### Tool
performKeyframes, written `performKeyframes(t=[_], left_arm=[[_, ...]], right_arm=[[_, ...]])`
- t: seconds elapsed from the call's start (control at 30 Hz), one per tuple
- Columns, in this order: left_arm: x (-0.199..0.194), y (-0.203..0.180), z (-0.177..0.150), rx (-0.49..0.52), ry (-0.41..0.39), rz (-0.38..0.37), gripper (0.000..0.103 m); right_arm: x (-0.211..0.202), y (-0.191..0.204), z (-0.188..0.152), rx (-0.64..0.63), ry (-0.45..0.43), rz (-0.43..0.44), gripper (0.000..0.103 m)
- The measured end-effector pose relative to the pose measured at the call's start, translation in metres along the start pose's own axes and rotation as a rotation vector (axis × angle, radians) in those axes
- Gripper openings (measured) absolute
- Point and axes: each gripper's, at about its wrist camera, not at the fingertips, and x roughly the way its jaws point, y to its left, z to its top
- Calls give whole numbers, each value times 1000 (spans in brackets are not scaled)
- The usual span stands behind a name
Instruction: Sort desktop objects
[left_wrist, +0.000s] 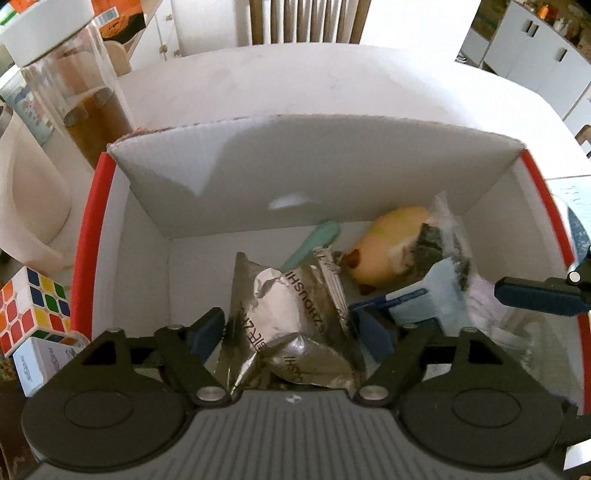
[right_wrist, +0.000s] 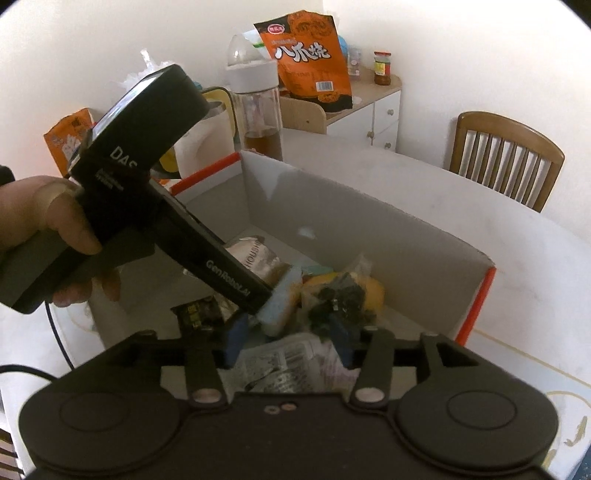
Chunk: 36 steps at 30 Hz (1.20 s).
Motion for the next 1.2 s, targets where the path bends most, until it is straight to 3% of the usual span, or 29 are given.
performKeyframes(t=[0.23,0.67,1.0,1.2], left_arm=[[-24,-2,-2,5,-60,32,94],[-82,-2,-24,-32,-146,43,94],[-88,-21,-47,-37,-184,17,94],[-103,-30,-61,-61,-255,16,94]], right_arm=[[-17,-1,-2,8,-28,9,55],[-41,1,-8,7,-59,15,62],[-55,0,-18,19,-67,21,64],[-66,-1,-23,21,-84,16,66]])
